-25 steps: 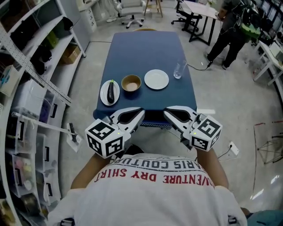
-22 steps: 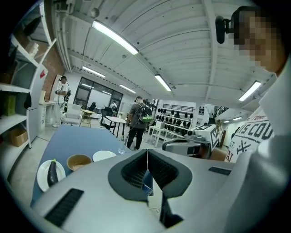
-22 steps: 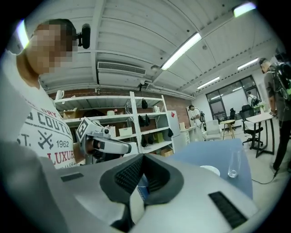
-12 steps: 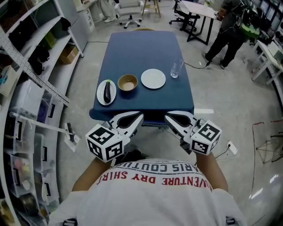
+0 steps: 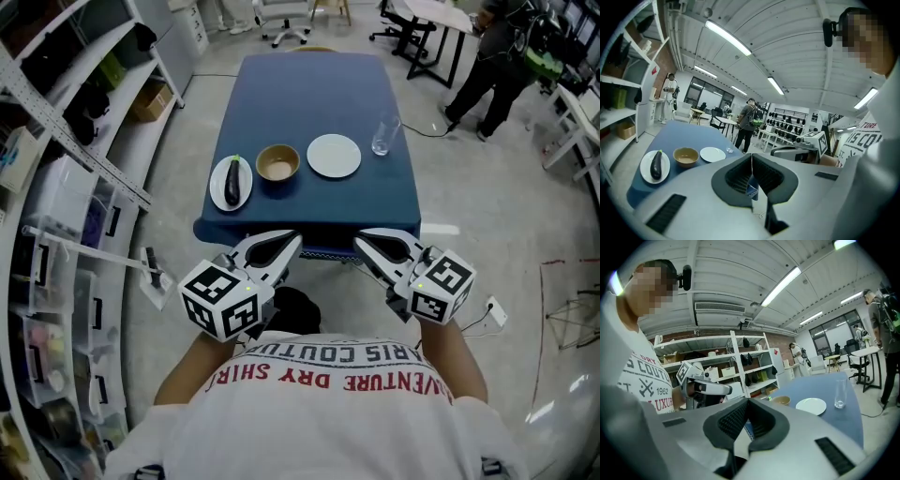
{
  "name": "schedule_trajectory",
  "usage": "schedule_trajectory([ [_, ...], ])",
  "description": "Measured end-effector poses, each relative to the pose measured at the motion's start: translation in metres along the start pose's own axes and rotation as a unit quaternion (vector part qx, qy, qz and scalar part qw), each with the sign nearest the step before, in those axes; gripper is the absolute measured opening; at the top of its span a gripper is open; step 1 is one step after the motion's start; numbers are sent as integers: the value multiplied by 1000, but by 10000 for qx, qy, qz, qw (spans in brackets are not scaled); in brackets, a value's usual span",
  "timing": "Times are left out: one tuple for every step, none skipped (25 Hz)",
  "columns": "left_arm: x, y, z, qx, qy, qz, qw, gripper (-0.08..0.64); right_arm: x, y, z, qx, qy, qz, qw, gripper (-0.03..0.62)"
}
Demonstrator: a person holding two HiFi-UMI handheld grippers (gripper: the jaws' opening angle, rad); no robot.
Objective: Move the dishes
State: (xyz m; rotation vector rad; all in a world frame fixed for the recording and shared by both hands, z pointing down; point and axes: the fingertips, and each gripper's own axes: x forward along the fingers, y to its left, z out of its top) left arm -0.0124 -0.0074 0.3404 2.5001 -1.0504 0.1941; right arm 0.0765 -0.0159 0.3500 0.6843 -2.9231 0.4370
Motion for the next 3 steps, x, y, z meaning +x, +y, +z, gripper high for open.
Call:
schedule_trajectory([
  [-1, 1, 0, 20, -5, 13, 10000, 29, 1, -1, 0, -6, -6, -11, 10000, 23],
  [-1, 2, 0, 35, -9, 21, 10000, 29, 2, -1, 0, -7, -16, -24, 10000, 22],
  [-2, 4, 0, 47, -13, 26, 10000, 29, 4, -2, 1, -6, -26, -38, 10000, 23],
])
